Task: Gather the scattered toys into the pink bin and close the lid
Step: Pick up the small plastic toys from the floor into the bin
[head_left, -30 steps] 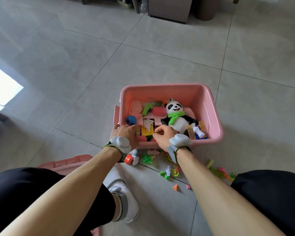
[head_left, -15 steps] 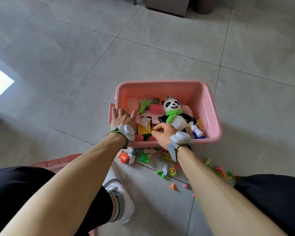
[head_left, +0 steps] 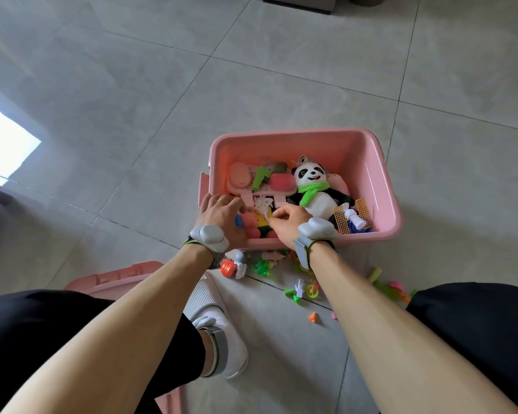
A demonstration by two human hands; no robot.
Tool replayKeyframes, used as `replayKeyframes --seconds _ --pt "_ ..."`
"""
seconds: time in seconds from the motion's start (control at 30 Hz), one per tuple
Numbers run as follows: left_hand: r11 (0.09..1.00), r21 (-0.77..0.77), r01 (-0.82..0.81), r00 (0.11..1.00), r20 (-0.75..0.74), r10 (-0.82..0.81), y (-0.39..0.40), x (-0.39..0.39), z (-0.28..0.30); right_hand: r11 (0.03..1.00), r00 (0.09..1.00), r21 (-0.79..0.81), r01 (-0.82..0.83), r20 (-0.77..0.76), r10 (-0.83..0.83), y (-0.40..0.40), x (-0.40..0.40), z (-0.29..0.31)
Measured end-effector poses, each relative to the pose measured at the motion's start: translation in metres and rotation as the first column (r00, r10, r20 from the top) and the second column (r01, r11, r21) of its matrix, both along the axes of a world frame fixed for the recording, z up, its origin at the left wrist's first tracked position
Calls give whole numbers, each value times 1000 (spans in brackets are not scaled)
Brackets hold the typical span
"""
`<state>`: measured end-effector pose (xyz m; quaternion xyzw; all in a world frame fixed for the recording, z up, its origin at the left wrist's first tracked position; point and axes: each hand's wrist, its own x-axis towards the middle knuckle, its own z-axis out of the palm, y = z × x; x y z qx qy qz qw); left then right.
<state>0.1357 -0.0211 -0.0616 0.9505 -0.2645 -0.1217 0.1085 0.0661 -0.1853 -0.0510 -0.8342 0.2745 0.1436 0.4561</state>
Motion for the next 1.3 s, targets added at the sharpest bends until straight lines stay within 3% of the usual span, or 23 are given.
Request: replayKeyframes --seconds 0.33,0.57,0.67,0.8,0.9,1.03,1.3 --pt "985 158 66 988 -150 -42 -4 -22 14 994 981 -30 109 164 -102 -6 -24 13" --pt "984 -178 11 1000 -24 -15 -1 -74 26 999 993 -6 34 115 -33 -2 -60 19" --pt "953 -299 -44 994 -108 12 0 -99 19 999 999 28 35 34 -36 0 -83 9" --pt "992 -120 -24 962 -272 -10 2 -121 -1 999 998 10 43 -38 -42 -4 -110 -3" --pt "999 11 -38 959 -280 39 3 -131 -21 998 995 10 61 -77 -60 -8 -129 -5" --pt "991 133 6 900 -432 53 -11 -142 -41 989 985 61 134 -116 -127 -19 -158 -10" --pt "960 222 169 838 -546 -21 -65 -164 -71 959 928 -5 282 -250 -275 -57 -214 -43"
